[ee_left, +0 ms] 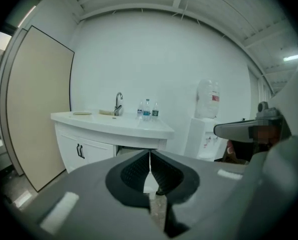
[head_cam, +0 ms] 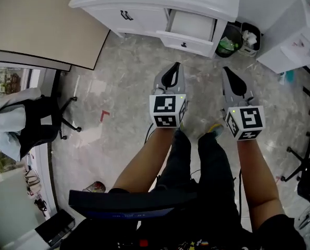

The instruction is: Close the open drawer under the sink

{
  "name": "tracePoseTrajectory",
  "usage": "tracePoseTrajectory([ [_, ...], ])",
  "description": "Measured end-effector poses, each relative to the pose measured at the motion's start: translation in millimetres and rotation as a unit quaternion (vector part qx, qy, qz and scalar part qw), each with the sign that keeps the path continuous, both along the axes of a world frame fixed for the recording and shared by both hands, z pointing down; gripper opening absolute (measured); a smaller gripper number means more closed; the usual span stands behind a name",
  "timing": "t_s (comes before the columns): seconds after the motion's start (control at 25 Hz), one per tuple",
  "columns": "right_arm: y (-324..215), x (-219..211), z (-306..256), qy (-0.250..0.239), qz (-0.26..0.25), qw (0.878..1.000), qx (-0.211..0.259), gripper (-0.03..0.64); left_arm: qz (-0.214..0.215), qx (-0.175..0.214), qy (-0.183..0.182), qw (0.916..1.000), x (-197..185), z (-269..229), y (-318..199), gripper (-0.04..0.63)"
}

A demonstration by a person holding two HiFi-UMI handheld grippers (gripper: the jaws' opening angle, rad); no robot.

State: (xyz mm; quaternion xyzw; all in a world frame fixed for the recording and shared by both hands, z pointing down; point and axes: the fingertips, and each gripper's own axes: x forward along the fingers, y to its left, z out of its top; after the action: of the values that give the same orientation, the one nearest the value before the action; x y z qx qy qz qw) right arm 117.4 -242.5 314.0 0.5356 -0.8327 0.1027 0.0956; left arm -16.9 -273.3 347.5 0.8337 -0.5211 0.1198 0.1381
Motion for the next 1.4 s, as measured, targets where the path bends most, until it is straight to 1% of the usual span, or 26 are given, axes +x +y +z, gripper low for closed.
tracePoseTrajectory([
  [0.12, -40.3, 7.5, 49.2, 0.005, -0.011, 1.0, 0.005, 0.023, -0.011, 0.008, 0.0, 0.9999, 6.5, 51.0, -39.7, 0.003],
  [0.2, -66.2, 7.7, 83.0, 0.009, -0.012, 1.0, 0.015, 0.023, -0.012, 0.017, 0.006, 0.9998, 9.7, 86.3, -64.1, 0.012],
  [0.28, -83.2, 6.1, 117.8, 0.005, -0.01, 1.0, 0.021, 0.023, -0.012, 0.019, 0.004, 0.9997, 11.1, 126.0, -81.6, 0.023],
  [0.4, -97.4, 6.6, 167.8, 0.0, -0.01, 0.999, 0.037, 0.023, -0.008, 0.022, -0.003, 0.9997, 13.9, 186.1, -106.5, 0.055],
  [0.44, -100.9, 6.1, 184.1, -0.003, -0.01, 0.999, 0.043, 0.023, -0.005, 0.027, -0.005, 0.9996, 13.8, 203.8, -115.0, 0.075],
  [0.52, -105.9, 3.8, 217.9, -0.007, -0.01, 0.999, 0.053, 0.023, -0.003, 0.038, -0.008, 0.9992, 10.6, 237.2, -128.3, 0.091],
  [0.64, -115.9, 2.9, 268.8, -0.007, -0.006, 0.997, 0.072, 0.023, -0.004, 0.054, -0.001, 0.9985, 7.2, 285.2, -148.4, 0.124],
  [0.72, -123.3, 2.3, 298.5, -0.005, -0.003, 0.996, 0.088, 0.023, -0.001, 0.067, 0.006, 0.9977, 8.4, 310.1, -161.7, 0.158],
  [0.84, -134.4, 1.9, 326.3, -0.006, 0.003, 0.994, 0.112, 0.023, -0.002, 0.095, 0.013, 0.9953, 11.4, 328.6, -176.0, 0.169],
  [0.96, -140.8, 1.4, 338.4, -0.007, 0.014, 0.992, 0.122, 0.023, -0.001, 0.11, 0.011, 0.9939, 14.5, 334.9, -183.8, 0.169],
  [1.04, -143.0, -0.9, 339.9, -0.002, 0.015, 0.992, 0.124, 0.023, 0.0, 0.111, 0.008, 0.9937, 15.0, 334.2, -187.7, 0.167],
  [1.12, -143.9, -2.9, 337.3, 0.002, 0.016, 0.992, 0.126, 0.023, -0.001, 0.106, 0.004, 0.9943, 15.1, 332.8, -189.8, 0.132],
  [1.28, -147.0, -3.1, 331.9, 0.005, 0.023, 0.991, 0.134, 0.023, -0.008, 0.102, 0.007, 0.9947, 16.0, 333.5, -196.4, 0.129],
  [1.4, -155.0, -3.9, 331.4, 0.007, 0.024, 0.99, 0.14, 0.023, -0.005, 0.107, 0.008, 0.9942, 21.7, 335.5, -213.1, 0.129],
])
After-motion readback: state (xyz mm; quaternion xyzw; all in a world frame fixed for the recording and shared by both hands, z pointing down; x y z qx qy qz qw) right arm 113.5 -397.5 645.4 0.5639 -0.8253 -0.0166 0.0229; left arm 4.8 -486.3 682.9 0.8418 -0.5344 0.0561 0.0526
